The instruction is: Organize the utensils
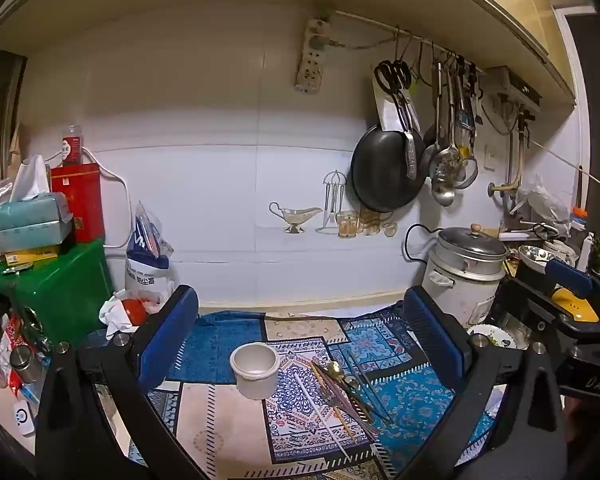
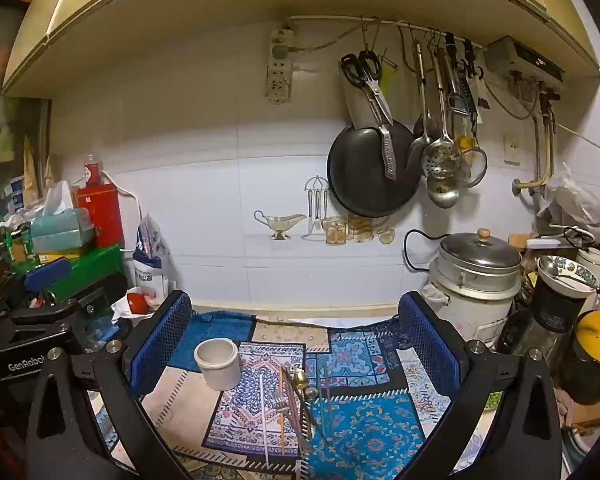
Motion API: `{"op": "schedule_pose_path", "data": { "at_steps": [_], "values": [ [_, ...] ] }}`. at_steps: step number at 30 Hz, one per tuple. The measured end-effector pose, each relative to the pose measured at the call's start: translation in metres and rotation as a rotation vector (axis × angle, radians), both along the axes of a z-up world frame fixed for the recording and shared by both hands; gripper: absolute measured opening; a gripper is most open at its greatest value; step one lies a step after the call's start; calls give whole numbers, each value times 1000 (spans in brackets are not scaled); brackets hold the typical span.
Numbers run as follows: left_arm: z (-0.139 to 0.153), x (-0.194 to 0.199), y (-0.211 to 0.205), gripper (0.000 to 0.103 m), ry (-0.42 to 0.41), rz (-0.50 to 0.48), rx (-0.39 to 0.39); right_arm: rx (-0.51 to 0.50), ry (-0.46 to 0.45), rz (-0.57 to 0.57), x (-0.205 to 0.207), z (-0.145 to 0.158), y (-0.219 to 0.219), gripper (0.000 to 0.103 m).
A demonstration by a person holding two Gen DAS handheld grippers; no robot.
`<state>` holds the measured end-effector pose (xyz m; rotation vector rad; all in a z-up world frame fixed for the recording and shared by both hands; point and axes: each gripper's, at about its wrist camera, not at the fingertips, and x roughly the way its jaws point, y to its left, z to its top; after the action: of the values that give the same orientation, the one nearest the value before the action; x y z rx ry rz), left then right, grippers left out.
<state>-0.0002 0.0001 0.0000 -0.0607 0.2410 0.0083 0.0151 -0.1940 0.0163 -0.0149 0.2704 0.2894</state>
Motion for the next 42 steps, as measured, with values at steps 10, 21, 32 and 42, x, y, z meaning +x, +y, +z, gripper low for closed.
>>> {"op": "schedule_pose_path", "data": {
  "at_steps": [10,21,32,42],
  "values": [
    [7,-3,2,103,3,6,-6,-3,6,1,-2,0,0,103],
    [3,-2,4,103,1,9,-19,-5,15,2,2,-3,4,103],
    [1,2,2,103,6,8,-15,-6,23,3,3,-5,3,103],
    [-3,7,3,103,11,8,-14,-8,38,1,7,-7,6,103]
  ]
}}
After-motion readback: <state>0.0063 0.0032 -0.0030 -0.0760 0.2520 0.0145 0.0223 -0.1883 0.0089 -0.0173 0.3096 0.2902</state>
